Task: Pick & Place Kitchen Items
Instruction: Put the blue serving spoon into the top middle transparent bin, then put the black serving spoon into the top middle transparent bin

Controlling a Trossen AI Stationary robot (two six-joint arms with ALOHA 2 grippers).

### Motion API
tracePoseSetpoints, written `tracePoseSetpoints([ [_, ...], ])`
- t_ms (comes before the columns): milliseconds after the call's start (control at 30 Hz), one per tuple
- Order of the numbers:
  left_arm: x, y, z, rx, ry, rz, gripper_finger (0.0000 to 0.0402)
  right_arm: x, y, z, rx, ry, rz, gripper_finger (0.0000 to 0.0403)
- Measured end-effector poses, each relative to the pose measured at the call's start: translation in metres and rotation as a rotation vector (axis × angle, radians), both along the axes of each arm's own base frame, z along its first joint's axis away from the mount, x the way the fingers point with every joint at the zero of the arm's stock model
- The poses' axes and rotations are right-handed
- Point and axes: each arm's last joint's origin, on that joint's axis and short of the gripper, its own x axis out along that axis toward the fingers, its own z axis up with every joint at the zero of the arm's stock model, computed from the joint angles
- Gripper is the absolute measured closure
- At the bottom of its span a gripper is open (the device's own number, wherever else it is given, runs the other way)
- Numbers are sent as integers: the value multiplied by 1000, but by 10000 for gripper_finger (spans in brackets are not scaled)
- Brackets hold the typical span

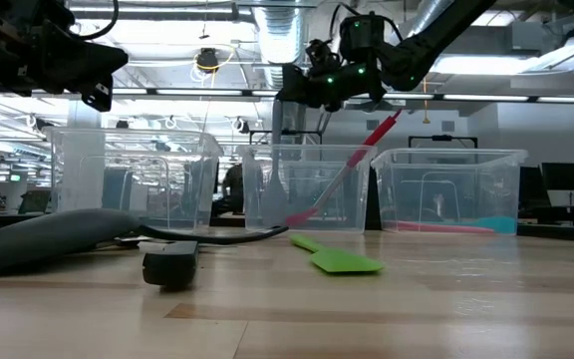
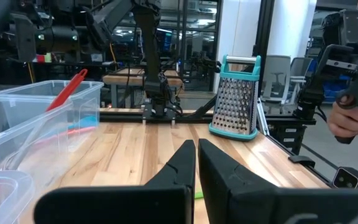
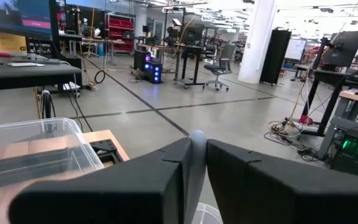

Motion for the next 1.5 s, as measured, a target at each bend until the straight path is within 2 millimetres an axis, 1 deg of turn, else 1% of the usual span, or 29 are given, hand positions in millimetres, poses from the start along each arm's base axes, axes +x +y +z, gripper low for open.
tracePoseSetpoints([
  [133,0,0,0,0,-1,0,400,-1,2,2,-5,9,3,352],
  [267,0,0,0,0,-2,0,400,-3,6,9,-31,34,9,333],
  [367,0,0,0,0,-2,0,400,-6,9,14,-25,52,12,307],
  [533,0,0,1,0,-6,0,400,-12,12,20,-8,110,15,252],
  [633,0,0,1,0,-8,0,400,-16,18,28,-9,130,23,224],
  [733,0,0,1,0,-8,0,400,-21,26,38,-19,145,37,205],
  [833,0,0,1,0,-9,0,400,-27,34,49,-18,152,51,196],
  [933,0,0,1,0,-10,0,400,-32,44,56,-4,185,70,194],
  [1033,0,0,1,0,-12,0,400,-36,57,60,13,226,100,196],
  [1167,0,0,1,0,-13,0,400,-38,83,58,61,325,111,197],
  [1300,0,0,1,0,-14,0,400,-41,115,56,130,391,79,190],
  [1500,0,0,1,0,-15,0,400,-42,167,46,306,412,43,176],
])
